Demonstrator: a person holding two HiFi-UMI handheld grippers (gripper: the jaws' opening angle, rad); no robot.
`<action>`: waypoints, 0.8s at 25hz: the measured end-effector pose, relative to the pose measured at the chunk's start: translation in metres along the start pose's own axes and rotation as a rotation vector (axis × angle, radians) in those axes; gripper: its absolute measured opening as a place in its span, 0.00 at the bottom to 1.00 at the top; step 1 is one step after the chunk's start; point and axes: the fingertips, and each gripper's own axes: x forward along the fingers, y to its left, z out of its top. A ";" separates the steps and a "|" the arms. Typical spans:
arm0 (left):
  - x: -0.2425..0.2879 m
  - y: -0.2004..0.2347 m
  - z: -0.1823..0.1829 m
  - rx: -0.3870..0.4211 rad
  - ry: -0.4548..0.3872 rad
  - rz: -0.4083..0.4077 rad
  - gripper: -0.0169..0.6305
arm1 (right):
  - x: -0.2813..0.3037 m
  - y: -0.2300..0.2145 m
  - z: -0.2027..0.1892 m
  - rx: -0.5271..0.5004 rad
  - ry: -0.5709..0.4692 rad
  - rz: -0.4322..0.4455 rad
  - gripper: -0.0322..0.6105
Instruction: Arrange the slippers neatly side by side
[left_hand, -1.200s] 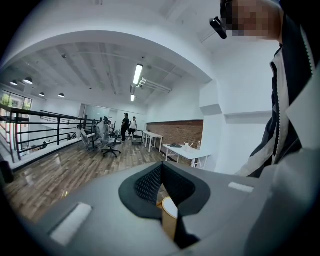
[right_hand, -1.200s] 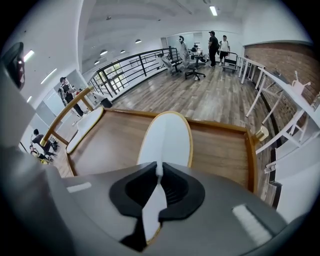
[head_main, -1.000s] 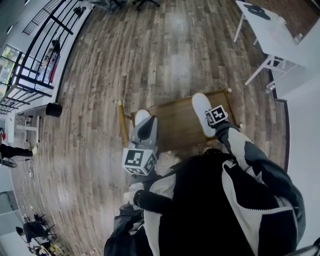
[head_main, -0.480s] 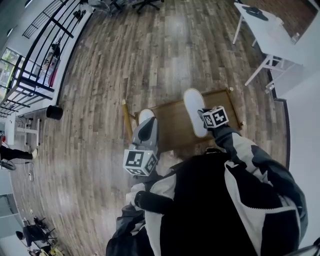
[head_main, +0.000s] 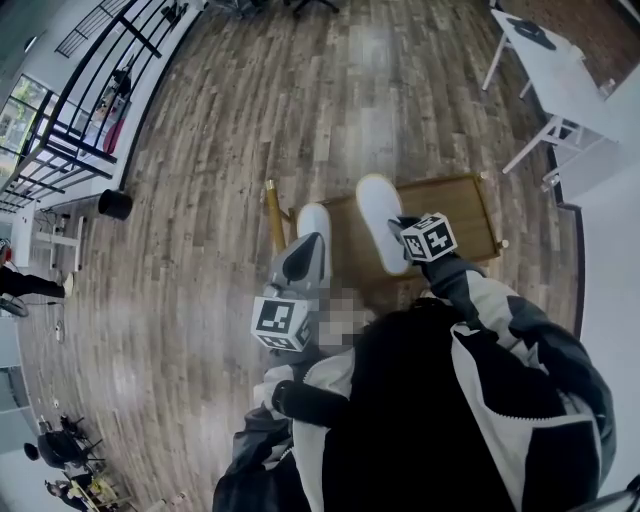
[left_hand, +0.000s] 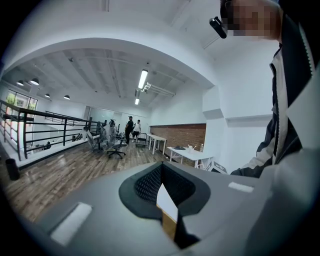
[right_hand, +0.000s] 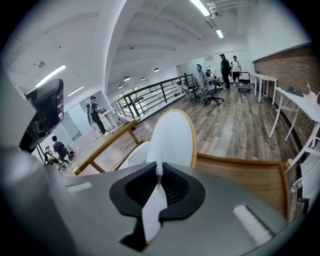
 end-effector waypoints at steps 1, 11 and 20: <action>-0.003 0.001 -0.001 0.002 0.003 -0.002 0.05 | 0.005 0.005 -0.001 -0.008 0.007 0.001 0.09; -0.042 0.023 -0.017 0.016 0.035 0.013 0.05 | 0.075 0.028 -0.029 0.000 0.103 -0.035 0.09; -0.071 0.031 -0.029 0.030 0.071 0.032 0.05 | 0.128 0.023 -0.050 0.082 0.187 -0.072 0.09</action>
